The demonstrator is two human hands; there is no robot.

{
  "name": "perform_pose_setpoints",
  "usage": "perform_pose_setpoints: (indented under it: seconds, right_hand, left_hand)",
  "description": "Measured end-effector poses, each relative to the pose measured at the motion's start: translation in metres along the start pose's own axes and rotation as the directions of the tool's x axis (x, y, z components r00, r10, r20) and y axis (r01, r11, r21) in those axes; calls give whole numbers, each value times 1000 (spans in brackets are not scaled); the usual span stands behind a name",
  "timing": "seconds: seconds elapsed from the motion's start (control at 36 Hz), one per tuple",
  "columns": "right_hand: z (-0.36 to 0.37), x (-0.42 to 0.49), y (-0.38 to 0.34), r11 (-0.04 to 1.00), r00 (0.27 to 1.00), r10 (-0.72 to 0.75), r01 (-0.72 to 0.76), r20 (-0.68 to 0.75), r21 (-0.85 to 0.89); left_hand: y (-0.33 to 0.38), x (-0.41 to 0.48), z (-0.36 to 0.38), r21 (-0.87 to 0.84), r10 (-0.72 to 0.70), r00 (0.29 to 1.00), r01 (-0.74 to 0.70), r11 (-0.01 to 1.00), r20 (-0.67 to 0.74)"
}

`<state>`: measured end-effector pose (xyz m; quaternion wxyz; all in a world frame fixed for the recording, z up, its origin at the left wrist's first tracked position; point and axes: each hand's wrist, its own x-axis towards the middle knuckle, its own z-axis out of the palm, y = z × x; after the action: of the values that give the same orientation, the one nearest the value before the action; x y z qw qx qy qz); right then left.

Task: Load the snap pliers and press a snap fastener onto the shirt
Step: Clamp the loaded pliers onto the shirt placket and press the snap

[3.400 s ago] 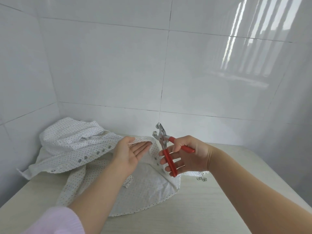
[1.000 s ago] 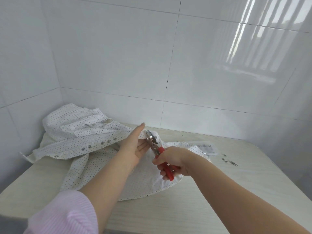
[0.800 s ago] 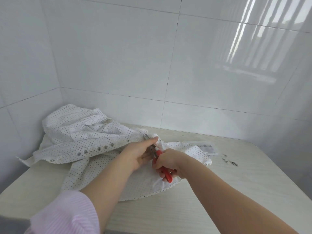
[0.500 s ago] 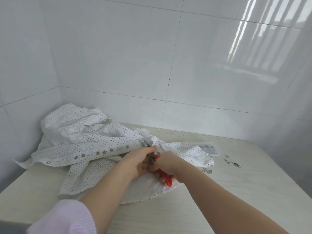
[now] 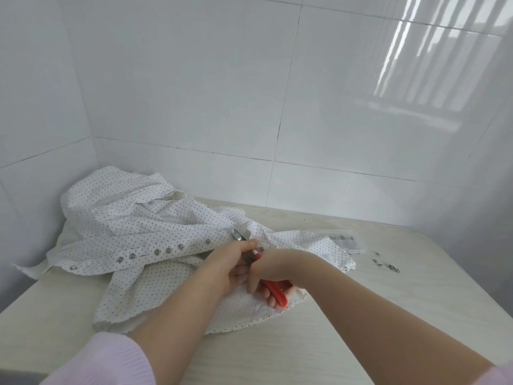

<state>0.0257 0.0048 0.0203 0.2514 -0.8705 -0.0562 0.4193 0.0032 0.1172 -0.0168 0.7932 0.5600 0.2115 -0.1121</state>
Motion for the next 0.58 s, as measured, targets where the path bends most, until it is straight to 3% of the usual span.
perform_pose_setpoints:
  seconds: [0.17,0.25,0.36,0.47,0.58]
  right_hand:
    - [3,1,4,993,999,-15,19,-32,119]
    - [14,9,7,997,986,-36,46,-165,56]
    - [19,20,12,991,915,-129,126,-383,-31]
    - [23,26,4,995,950,63,-84,-305,-58]
    - [20,25,2,994,943,35,-69,-331,-91]
  left_hand:
    - [-1,0,1,-30,34,999,-34,999,1]
    - [-2,0,2,-24,47,999,-47,999,1]
    - [-3,0,1,-17,66,998,-66,998,-16]
    - [-4,1,-1,-27,51,999,-52,998,-15]
    - [-3,1,-1,-28,50,999,-50,998,-15]
